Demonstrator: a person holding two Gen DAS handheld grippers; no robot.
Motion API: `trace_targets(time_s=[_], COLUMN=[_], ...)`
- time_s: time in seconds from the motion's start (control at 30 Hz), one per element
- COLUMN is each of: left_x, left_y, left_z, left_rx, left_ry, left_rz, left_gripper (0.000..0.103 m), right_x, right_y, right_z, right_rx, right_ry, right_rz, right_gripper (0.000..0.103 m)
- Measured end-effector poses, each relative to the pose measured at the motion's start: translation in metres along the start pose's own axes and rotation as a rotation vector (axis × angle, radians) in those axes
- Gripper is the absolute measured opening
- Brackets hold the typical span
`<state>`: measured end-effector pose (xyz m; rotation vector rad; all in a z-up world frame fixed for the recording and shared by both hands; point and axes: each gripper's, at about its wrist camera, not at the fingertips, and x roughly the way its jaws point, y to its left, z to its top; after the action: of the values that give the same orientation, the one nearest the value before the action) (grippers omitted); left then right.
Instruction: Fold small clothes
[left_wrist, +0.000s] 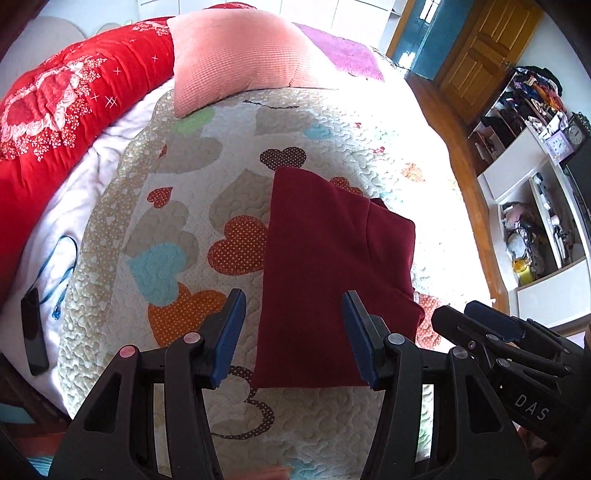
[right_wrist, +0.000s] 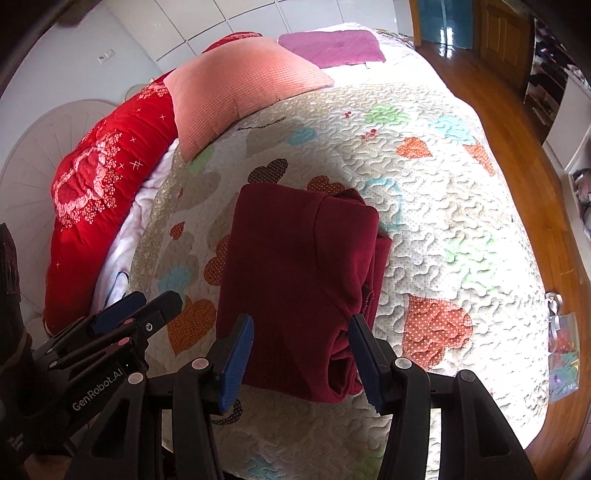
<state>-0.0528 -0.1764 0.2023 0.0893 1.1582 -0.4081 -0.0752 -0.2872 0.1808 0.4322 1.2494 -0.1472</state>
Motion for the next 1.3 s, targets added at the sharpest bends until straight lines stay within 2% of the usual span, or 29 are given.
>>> trace_targets(time_s=[0.4, 1.3], left_x=[-0.0076, -0.0045], left_y=[0.0051, 0.0029], left_z=[0.0003, -0.003], left_rx=[0.007, 0.009], left_ry=[-0.014, 0.006], left_rz=[0.006, 0.003], left_gripper=[0.054, 0.054], right_x=[-0.0003, 0.0031], right_y=[0.0053, 0.004], right_z=[-0.0008, -0.0048], right_rx=[0.007, 0.015], right_ry=[0.004, 0.021], right_rz=[0.011, 0.025], right_gripper=[0.051, 0.051])
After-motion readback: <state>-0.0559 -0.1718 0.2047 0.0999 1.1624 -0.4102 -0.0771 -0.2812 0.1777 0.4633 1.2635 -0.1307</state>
